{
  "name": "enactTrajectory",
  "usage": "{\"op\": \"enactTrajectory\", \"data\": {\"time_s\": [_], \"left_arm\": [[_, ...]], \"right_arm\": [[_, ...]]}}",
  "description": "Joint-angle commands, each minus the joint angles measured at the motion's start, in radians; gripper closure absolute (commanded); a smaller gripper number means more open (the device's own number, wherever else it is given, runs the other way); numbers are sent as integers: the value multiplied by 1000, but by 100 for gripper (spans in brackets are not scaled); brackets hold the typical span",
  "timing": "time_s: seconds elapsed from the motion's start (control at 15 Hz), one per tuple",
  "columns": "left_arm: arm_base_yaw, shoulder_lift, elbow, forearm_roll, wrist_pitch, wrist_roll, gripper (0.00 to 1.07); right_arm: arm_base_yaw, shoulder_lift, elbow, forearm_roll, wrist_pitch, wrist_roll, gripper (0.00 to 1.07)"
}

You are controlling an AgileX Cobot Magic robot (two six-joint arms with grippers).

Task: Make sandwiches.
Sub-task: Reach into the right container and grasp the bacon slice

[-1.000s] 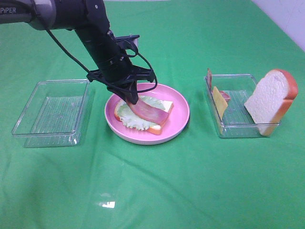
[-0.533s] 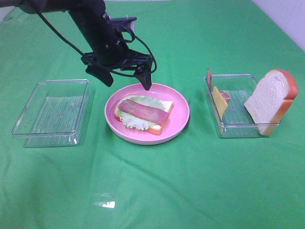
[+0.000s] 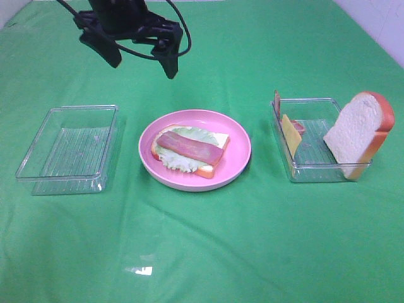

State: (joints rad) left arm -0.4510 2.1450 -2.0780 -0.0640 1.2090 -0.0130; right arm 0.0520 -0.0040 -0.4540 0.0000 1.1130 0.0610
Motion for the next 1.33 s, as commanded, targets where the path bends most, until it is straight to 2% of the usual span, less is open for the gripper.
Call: {"op": "enactTrajectory", "data": {"time_s": [0.07,0.13,0.2,0.27,0.4,0.53,0.67,0.8,0.87,0.93,1.13,1.33], "left_arm": [[2,-111,60,57,109,-27,5],[2,-234,154,127,109,-34,5],[2,-234,154,127,109,-34,5],[17,-354,285,196,108,-61,5],[66,-454,395,203,107,-82,5],[194,-596,579,203,107,-106,5],[276,-714,732,201,94,-113,5],[331,-849,896,189,60,-145,5],[345,-924,987,178,45,-147,5],[348,-968,1023,174,34,-147,5],[351,-1219,1244,167,-22,-173,5],[351,-1484,1370,169,-12,-172,6]], "right_arm": [[-4,-25,3,0,-11,-9,13],[-4,-25,3,0,-11,-9,13],[-4,-25,3,0,-11,-9,13],[-4,-25,3,0,-11,-9,13],[-4,-25,3,0,-11,-9,13],[-4,-25,3,0,-11,-9,13],[-4,-25,3,0,-11,-9,13],[-4,-25,3,0,-11,-9,13],[-4,-25,3,0,-11,-9,13],[-4,-25,3,0,-11,-9,13],[-4,-25,3,0,-11,-9,13],[-4,-25,3,0,-11,-9,13]]}}
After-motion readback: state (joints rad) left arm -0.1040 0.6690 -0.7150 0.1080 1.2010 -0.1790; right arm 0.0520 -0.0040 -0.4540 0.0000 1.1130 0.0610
